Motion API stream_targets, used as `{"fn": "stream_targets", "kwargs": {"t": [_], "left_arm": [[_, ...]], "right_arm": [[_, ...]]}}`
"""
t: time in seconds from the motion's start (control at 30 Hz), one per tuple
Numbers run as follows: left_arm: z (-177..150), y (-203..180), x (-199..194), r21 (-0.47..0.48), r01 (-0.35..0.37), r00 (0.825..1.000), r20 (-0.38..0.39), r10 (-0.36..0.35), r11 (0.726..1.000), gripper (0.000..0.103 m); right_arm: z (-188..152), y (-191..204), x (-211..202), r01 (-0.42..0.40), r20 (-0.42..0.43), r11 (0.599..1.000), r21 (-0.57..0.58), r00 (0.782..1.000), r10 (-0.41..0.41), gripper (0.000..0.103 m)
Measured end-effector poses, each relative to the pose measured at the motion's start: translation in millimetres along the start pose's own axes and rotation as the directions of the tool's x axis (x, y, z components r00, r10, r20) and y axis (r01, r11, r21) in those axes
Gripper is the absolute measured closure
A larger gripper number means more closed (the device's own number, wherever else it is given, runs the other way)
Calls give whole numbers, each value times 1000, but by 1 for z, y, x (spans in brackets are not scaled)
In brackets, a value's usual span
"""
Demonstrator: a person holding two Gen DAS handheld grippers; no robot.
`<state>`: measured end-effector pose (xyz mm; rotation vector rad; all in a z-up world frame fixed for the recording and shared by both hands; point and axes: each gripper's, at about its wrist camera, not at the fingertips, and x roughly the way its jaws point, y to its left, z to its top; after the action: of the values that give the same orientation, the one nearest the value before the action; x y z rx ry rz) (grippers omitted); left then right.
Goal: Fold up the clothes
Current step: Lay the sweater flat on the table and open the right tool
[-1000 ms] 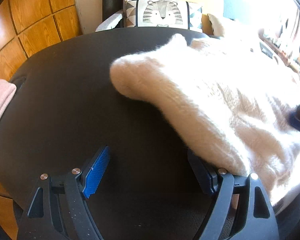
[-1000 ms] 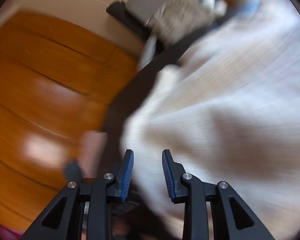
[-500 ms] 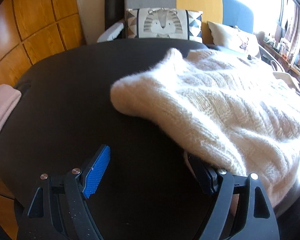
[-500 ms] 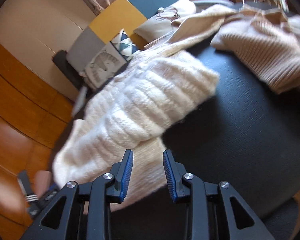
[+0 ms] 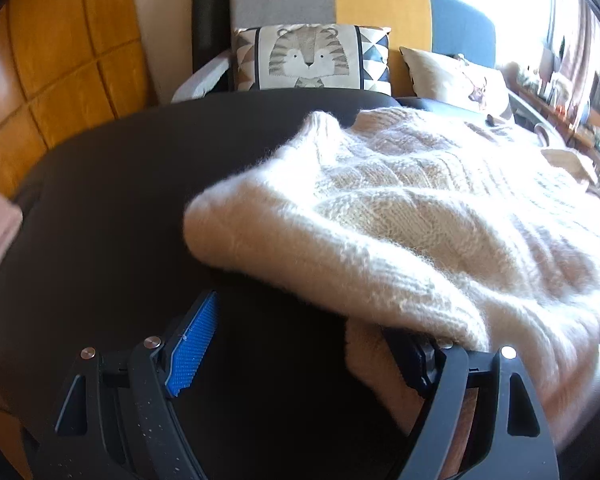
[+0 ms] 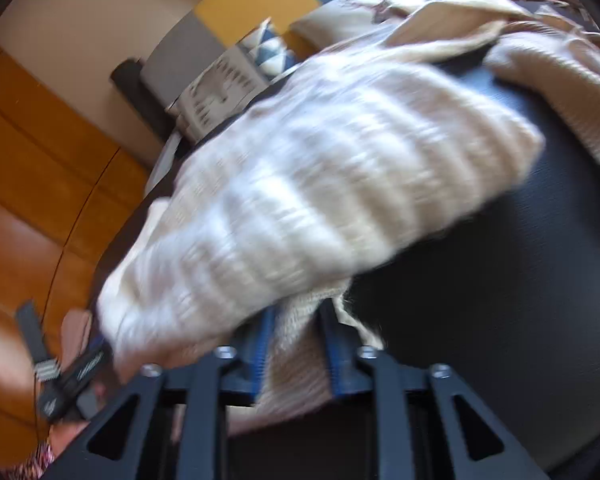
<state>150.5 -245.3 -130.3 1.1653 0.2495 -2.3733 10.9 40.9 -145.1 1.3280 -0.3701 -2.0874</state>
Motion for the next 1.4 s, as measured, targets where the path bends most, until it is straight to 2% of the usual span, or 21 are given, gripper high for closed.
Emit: {"fn": "stream_targets", "kwargs": {"t": [0.07,0.17,0.23,0.33,0.4,0.47,0.6,0.73,0.87,0.93,1.0,1.1,1.13,1.23,1.3,1.4], "left_arm": [[14,5,12,6,-20,1000,-9,20,1000,21],[40,19,32,-4,-45,999,-30,45,999,21],[43,34,39,-41,-53,998,-47,51,998,21],[32,60,33,-143,-33,998,-51,26,989,21],[20,77,26,-194,-2,999,-52,-9,981,21],[5,88,18,-232,34,997,-57,-49,972,21],[-30,92,-6,-253,108,990,-56,-126,961,21],[-46,78,-22,-189,195,977,-49,-208,962,21],[-54,48,-25,-82,318,941,-92,-325,944,21],[-57,37,-28,-38,376,920,-105,-378,926,21],[-59,25,-30,5,433,895,-119,-429,901,21],[-63,13,-27,28,500,856,-167,-489,865,21],[-65,9,-25,31,521,841,-188,-507,853,21],[-68,-3,-25,64,566,812,-214,-543,822,21],[-64,-8,-19,62,610,779,-230,-584,790,21],[-67,-13,-24,54,635,759,-227,-610,771,21]], "right_arm": [[-5,9,5,-25,-25,999,-23,999,24,89],[-16,23,18,-84,-72,996,-23,994,83,90],[-25,34,29,-134,-114,991,-16,985,132,90],[-40,57,44,-163,-174,985,-57,973,151,90],[-44,69,43,-185,-165,979,-88,972,169,87],[-46,75,36,-185,-166,974,-131,973,163,75],[-48,80,14,-161,-159,961,-227,979,127,74],[-48,62,-32,-70,-9,958,-278,997,70,74],[-43,36,-65,44,127,965,-259,992,-11,74],[-42,31,-69,107,150,956,-273,986,-67,72],[-39,31,-67,178,155,936,-304,979,-136,72],[-42,36,-61,290,189,888,-356,953,-236,72],[-43,36,-59,303,190,877,-373,950,-247,72],[-46,39,-50,329,182,844,-424,944,-276,72],[-50,39,-49,345,188,832,-435,938,-291,72],[-52,30,-46,351,180,844,-406,936,-303,72]]}}
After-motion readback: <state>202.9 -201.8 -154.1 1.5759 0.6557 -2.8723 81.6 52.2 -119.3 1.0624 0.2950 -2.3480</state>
